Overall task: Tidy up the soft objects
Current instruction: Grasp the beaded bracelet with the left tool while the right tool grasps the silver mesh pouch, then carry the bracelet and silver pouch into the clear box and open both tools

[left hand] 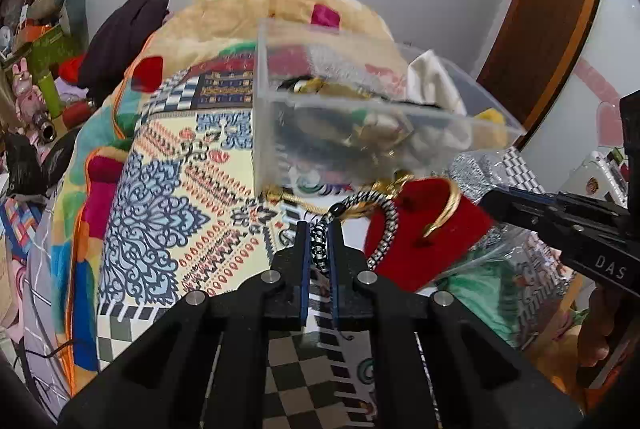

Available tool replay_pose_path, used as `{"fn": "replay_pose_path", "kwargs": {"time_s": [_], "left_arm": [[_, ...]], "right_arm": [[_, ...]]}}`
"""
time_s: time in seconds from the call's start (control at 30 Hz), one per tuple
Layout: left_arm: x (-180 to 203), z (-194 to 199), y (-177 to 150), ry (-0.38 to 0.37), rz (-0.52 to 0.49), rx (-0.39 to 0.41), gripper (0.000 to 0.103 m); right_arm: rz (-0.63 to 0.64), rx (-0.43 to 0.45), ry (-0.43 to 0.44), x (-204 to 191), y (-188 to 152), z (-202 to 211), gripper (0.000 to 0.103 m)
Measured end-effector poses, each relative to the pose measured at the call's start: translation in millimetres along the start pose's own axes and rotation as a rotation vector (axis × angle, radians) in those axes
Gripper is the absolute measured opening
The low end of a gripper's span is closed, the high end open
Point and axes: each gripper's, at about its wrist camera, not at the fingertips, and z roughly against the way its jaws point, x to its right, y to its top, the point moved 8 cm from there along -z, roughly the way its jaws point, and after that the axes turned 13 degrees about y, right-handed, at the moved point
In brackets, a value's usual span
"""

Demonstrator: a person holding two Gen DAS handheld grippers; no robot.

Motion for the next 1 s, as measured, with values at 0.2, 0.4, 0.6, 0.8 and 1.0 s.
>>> {"fn": "replay_pose_path", "kwargs": {"time_s": [0.2,0.4,0.6,0.8,1.0], "left_arm": [[2,23,11,-0.023,0.007,0.051,0.006],[2,49,28,-0.039,0.011,0.116,0.006],[0,67,50,-0.048,0.018,0.177,0.006],[0,71,79,-0.058,0.042,0.223,0.006],[4,62,104,-0.06,0.051,0.249,0.006]], "right_arm": [[0.032,0.047,-0.005,-8,8,22,0.009],[0.07,0.104,-0.02,-20,22,39,0.009],[0.097,0.174,-0.046,-24,41,57,0.009],[0.095,0.215,-0.07,-14,60,61,0.009],[0.097,0.222,-0.096,-5,74,50,0.009]]}}
